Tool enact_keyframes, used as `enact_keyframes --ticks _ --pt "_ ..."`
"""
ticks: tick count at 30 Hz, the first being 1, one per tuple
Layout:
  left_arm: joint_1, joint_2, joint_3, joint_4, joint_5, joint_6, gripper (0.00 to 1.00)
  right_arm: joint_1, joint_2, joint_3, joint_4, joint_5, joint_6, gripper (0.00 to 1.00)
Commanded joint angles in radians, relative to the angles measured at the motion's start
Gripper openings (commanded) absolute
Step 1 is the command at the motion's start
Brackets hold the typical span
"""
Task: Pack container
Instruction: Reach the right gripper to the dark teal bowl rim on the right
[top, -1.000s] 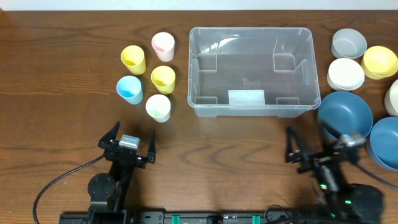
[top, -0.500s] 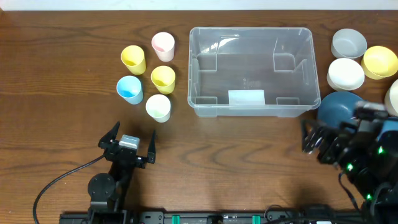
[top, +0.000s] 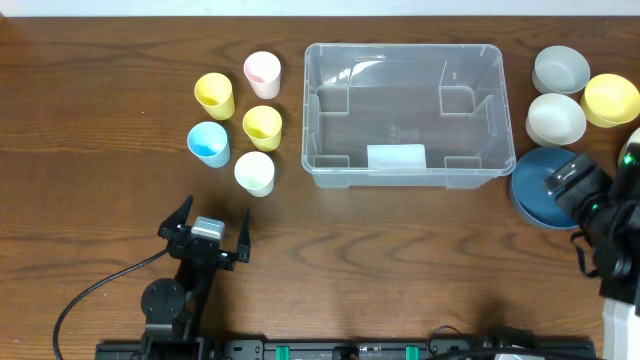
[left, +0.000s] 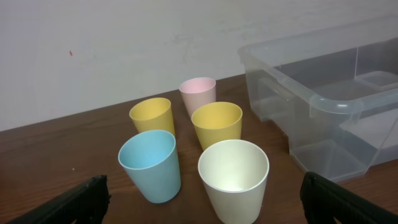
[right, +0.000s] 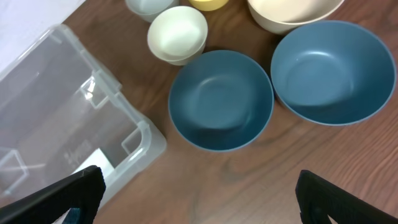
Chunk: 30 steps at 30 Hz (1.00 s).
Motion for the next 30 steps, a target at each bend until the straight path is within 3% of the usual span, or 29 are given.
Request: enact_keyframes --ticks 1,6,14,21,30 --pt "0.005 -0.005 -0.019 -0.032 0.006 0.010 0.98 -0.108 0.034 0.012 0.021 -0.097 -0.017 0.99" --pt "0.005 -0.005 -0.019 -0.032 0.006 0.010 0.98 -0.293 0.172 0.012 -0.016 -0.254 -0.039 0.99" --pt "0.005 -0.005 -0.019 -0.032 0.006 0.010 0.98 -0.455 0.319 -0.025 -0.058 -0.382 -0.039 0.99" --pt "0.005 -0.005 -0.019 -0.032 0.006 0.010 0.98 -0.487 0.414 -0.097 -0.013 -0.382 -0.049 0.99" --pt "0.005 -0.005 -0.019 -0.032 0.006 0.010 0.98 -0.487 0.422 -0.285 0.183 -0.387 0.037 0.99"
